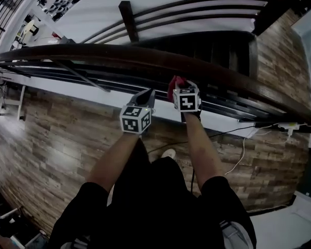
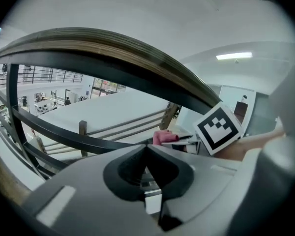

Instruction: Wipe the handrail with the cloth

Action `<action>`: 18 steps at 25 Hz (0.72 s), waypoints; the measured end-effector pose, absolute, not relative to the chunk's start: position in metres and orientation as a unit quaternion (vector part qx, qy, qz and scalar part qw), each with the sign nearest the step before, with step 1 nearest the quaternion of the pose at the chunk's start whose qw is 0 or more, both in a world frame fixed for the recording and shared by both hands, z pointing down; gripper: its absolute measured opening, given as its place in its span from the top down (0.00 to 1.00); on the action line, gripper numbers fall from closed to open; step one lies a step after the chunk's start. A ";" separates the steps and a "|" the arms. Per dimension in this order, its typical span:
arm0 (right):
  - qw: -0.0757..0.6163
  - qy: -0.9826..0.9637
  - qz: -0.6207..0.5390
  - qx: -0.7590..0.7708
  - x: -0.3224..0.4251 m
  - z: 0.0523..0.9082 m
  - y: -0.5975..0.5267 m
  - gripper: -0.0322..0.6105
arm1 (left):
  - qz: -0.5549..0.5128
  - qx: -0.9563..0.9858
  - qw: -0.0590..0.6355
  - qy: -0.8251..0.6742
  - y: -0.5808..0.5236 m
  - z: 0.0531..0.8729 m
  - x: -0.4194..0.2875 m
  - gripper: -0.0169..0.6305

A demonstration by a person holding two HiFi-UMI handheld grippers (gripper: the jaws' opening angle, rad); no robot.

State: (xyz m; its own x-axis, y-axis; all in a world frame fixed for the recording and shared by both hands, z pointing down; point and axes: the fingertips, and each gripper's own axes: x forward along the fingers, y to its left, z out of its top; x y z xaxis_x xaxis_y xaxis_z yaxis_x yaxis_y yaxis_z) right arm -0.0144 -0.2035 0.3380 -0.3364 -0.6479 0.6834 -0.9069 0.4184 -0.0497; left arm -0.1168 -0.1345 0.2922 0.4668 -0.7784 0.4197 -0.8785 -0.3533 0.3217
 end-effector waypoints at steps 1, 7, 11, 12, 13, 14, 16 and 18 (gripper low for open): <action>0.293 -0.790 0.217 0.494 -0.015 0.337 -0.204 0.86 | 0.100 0.816 0.255 -0.509 -0.135 0.290 -0.117 0.98; 0.295 -0.788 0.223 0.493 -0.019 0.337 -0.200 0.86 | 0.114 0.817 0.266 -0.499 -0.138 0.302 -0.113 0.98; 0.314 -0.787 0.199 0.493 -0.016 0.339 -0.199 0.86 | 0.110 0.822 0.283 -0.482 -0.143 0.313 -0.098 0.98; 0.317 -0.787 0.197 0.492 -0.016 0.340 -0.199 0.86 | 0.109 0.824 0.284 -0.478 -0.144 0.314 -0.096 0.98; 0.318 -0.787 0.198 0.491 -0.016 0.340 -0.199 0.86 | 0.111 0.826 0.285 -0.474 -0.145 0.316 -0.094 0.98; 0.317 -0.786 0.203 0.490 -0.015 0.341 -0.199 0.86 | 0.116 0.828 0.284 -0.470 -0.146 0.317 -0.093 0.98; 0.313 -0.784 0.220 0.488 -0.012 0.342 -0.198 0.86 | 0.128 0.833 0.279 -0.460 -0.147 0.318 -0.090 0.98; 0.310 -0.780 0.240 0.487 -0.007 0.347 -0.194 0.86 | 0.135 0.835 0.276 -0.457 -0.148 0.319 -0.088 0.98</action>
State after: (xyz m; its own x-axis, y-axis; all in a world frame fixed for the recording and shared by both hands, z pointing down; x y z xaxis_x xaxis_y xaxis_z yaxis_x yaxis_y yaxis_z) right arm -0.0074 -0.1944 0.3470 -0.3333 -0.6108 0.7182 -0.9090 0.4103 -0.0730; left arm -0.0877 -0.1477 0.3192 0.5467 -0.6884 0.4767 -0.8369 -0.4306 0.3380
